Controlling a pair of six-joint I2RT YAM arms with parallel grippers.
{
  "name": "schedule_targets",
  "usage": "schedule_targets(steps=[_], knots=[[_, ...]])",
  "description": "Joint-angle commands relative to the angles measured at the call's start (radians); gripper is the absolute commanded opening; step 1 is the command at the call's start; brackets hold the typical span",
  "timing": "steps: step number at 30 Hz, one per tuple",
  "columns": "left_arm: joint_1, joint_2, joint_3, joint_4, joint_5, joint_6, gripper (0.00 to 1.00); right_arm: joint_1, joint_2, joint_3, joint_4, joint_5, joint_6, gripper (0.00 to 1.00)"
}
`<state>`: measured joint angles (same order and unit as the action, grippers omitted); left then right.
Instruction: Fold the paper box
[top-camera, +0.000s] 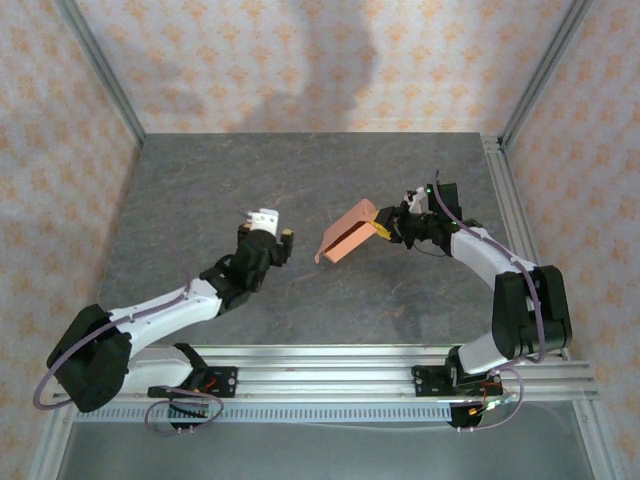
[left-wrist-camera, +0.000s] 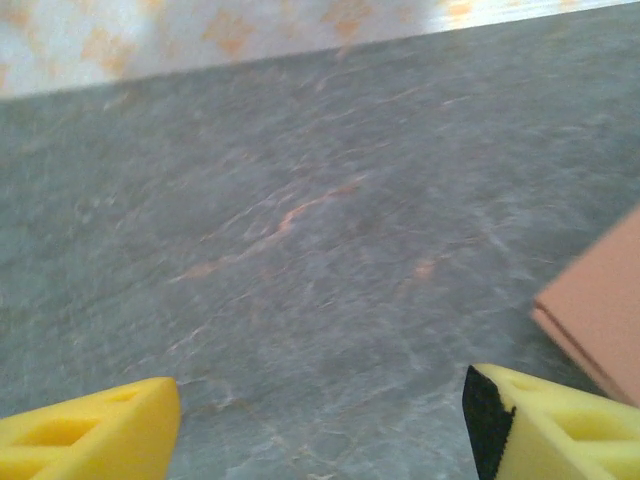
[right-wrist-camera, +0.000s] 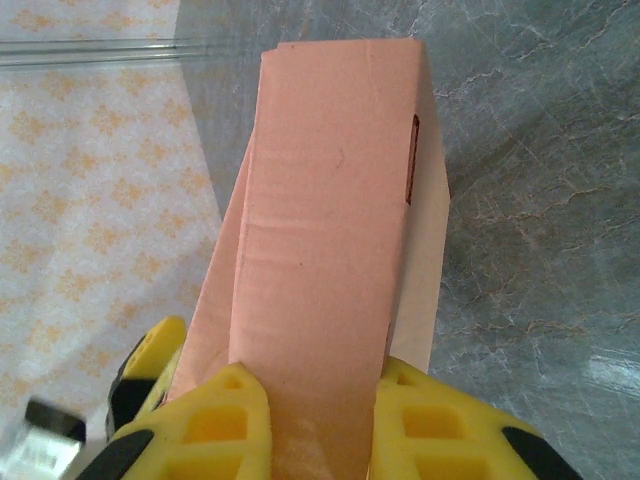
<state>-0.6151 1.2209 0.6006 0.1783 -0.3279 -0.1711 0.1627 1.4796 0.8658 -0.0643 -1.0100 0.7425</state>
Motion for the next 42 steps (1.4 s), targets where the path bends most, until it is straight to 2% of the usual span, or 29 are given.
schedule_targets(steps=[1, 4, 8, 17, 23, 28, 32, 42], knots=[[0.088, 0.062, 0.057, -0.086, 0.201, -0.149, 0.75, 0.003, -0.005, 0.017, -0.009, 0.013, -0.019, 0.21], [0.127, 0.154, 0.133, -0.113, 0.308, -0.175, 0.74, 0.003, -0.003, 0.010, -0.004, 0.013, -0.024, 0.21], [0.129, 0.300, 0.267, -0.182, 0.367, -0.167, 0.71, 0.003, 0.019, -0.017, 0.035, 0.003, -0.024, 0.21], [0.113, 0.483, 0.435, -0.300, 0.385, -0.109, 0.69, 0.014, 0.108, -0.099, 0.199, -0.019, -0.038, 0.25], [0.049, 0.558, 0.506, -0.362, 0.380, -0.054, 0.69, 0.013, 0.146, -0.119, 0.238, 0.002, -0.076, 0.27], [0.033, 0.590, 0.521, -0.364, 0.401, -0.058, 0.68, 0.012, 0.164, -0.123, 0.262, 0.003, -0.069, 0.28], [0.034, 0.603, 0.523, -0.377, 0.392, -0.060, 0.67, 0.000, 0.150, -0.145, 0.313, 0.012, -0.028, 0.40], [0.034, 0.620, 0.533, -0.375, 0.400, -0.060, 0.67, -0.019, 0.092, -0.181, 0.369, 0.072, 0.025, 0.60]])
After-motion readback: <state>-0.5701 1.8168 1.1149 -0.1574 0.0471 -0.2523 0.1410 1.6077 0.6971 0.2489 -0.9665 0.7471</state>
